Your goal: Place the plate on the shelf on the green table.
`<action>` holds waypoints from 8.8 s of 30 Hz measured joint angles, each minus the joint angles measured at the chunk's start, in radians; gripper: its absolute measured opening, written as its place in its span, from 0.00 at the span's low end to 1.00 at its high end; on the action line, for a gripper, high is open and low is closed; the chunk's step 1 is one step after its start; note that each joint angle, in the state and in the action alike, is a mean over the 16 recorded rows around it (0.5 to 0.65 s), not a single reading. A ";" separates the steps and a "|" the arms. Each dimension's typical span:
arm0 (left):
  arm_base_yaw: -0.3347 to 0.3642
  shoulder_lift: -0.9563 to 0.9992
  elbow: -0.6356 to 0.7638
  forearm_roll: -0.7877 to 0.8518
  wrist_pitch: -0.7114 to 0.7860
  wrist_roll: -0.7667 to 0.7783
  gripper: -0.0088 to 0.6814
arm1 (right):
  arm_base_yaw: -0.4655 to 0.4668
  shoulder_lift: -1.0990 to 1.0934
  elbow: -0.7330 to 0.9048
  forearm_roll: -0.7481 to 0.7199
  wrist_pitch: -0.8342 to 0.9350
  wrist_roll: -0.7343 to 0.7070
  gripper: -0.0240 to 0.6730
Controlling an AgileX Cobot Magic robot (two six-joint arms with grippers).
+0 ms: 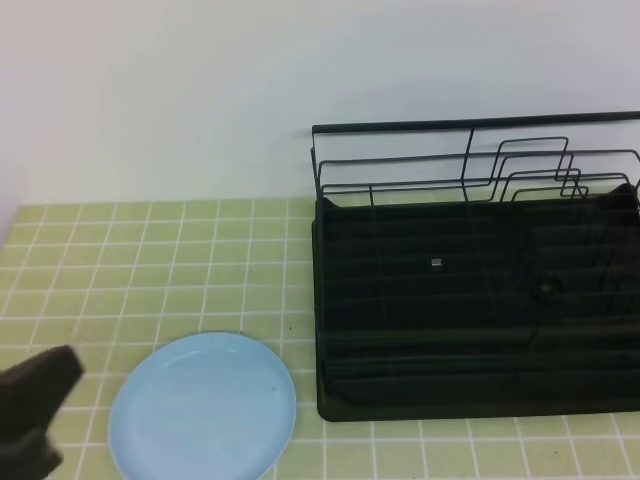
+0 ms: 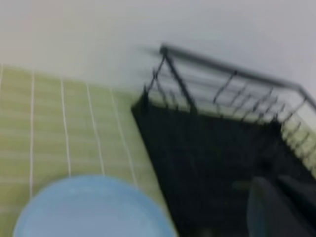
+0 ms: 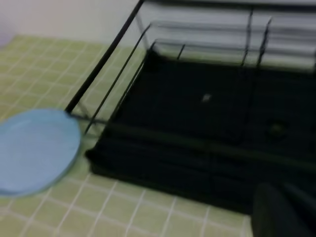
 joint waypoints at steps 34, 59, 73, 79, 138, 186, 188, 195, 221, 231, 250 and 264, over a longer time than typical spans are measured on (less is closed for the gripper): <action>0.179 1.137 -0.557 0.517 0.445 -0.199 0.42 | 0.040 0.048 -0.030 0.153 0.228 -0.002 0.03; 0.181 1.346 -0.562 0.355 0.329 0.010 0.15 | 0.040 0.048 -0.030 0.191 0.255 -0.003 0.03; 0.181 1.192 -0.629 0.333 0.365 0.017 0.02 | 0.040 0.048 -0.030 0.193 0.260 -0.024 0.03; 0.181 1.047 -0.663 0.252 0.407 0.050 0.02 | 0.040 0.051 -0.030 0.201 0.258 -0.053 0.03; -0.179 0.721 -0.663 -0.043 0.447 0.141 0.25 | 0.039 0.659 -0.128 1.045 0.275 -0.853 0.18; -0.180 0.721 -0.663 0.106 0.315 0.192 0.01 | 0.021 1.045 -0.739 -0.072 -0.317 -1.385 0.09; -0.180 0.721 -0.663 0.107 0.315 0.193 0.01 | 0.017 1.053 -0.739 -0.072 -0.323 -1.383 0.09; -0.180 0.721 -0.663 0.109 0.313 0.196 0.01 | 0.010 1.078 -0.738 -0.071 -0.330 -1.372 0.09; -0.180 0.720 -0.663 0.109 0.313 0.206 0.01 | 0.009 1.103 -0.737 -0.061 -0.389 -1.366 0.08; -0.180 0.720 -0.663 0.110 0.319 0.206 0.01 | 0.008 1.085 -0.737 -0.052 -0.393 -1.372 0.08; -0.180 0.718 -0.663 0.131 0.328 0.207 0.01 | -0.023 1.104 -0.678 0.087 -0.441 -1.549 0.07; -0.180 0.718 -0.663 0.128 0.329 0.207 0.01 | -0.023 1.098 -0.676 0.244 -0.479 -1.669 0.06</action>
